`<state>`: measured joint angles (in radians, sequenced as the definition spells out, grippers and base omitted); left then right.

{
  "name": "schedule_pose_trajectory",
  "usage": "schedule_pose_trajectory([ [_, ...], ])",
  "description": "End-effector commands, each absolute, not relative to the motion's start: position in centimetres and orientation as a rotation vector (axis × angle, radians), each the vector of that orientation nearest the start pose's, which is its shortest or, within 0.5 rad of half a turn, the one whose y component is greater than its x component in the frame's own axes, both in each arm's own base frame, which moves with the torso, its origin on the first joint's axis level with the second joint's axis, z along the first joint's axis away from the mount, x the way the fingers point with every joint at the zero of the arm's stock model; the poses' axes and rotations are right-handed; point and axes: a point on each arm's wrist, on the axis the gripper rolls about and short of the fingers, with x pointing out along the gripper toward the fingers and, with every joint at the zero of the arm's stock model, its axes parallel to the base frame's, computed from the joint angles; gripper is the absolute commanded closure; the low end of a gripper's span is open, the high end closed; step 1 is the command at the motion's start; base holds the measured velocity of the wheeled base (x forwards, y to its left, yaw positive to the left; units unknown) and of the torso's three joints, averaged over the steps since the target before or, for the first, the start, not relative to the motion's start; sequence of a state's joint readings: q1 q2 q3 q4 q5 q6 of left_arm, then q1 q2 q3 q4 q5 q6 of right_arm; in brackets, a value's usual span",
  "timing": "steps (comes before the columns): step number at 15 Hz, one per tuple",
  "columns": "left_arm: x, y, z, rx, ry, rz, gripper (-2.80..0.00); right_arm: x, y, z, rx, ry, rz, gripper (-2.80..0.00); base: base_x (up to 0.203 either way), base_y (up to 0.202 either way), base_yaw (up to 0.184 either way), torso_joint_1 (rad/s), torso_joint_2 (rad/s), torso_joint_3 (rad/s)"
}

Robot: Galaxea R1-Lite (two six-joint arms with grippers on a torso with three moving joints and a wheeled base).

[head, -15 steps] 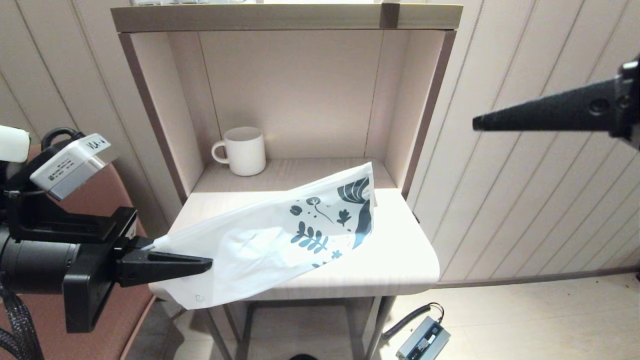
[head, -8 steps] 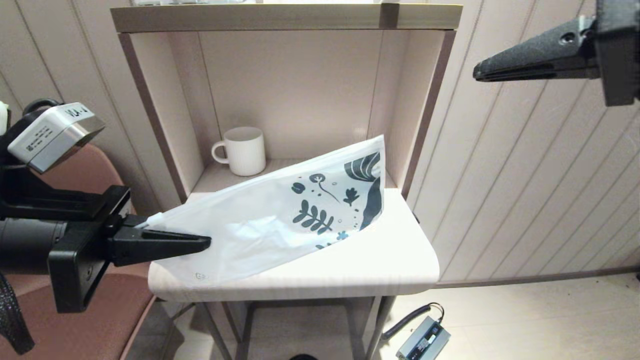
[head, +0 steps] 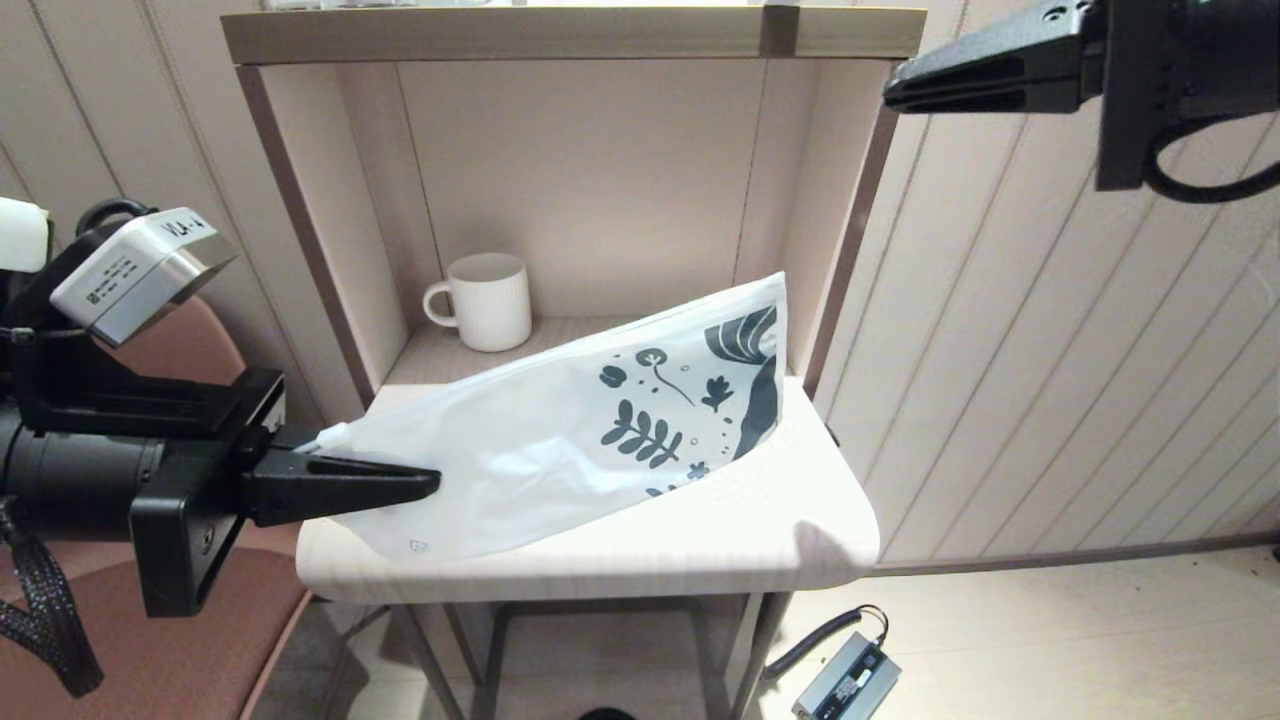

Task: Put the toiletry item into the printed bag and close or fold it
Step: Pick up the comb

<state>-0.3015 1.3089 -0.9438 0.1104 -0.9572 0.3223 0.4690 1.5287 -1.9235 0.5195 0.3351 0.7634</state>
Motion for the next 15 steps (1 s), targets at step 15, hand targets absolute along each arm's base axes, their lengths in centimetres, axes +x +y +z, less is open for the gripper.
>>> schedule_pose_trajectory([
  [15, 17.5, -7.3, 25.9, 0.142, 0.253, -1.245, 0.0, 18.2, 9.0, 42.8, 0.589, 0.154, 0.792, 0.0, 0.0, 0.0, 0.0, 0.0, 0.0, 0.0],
])
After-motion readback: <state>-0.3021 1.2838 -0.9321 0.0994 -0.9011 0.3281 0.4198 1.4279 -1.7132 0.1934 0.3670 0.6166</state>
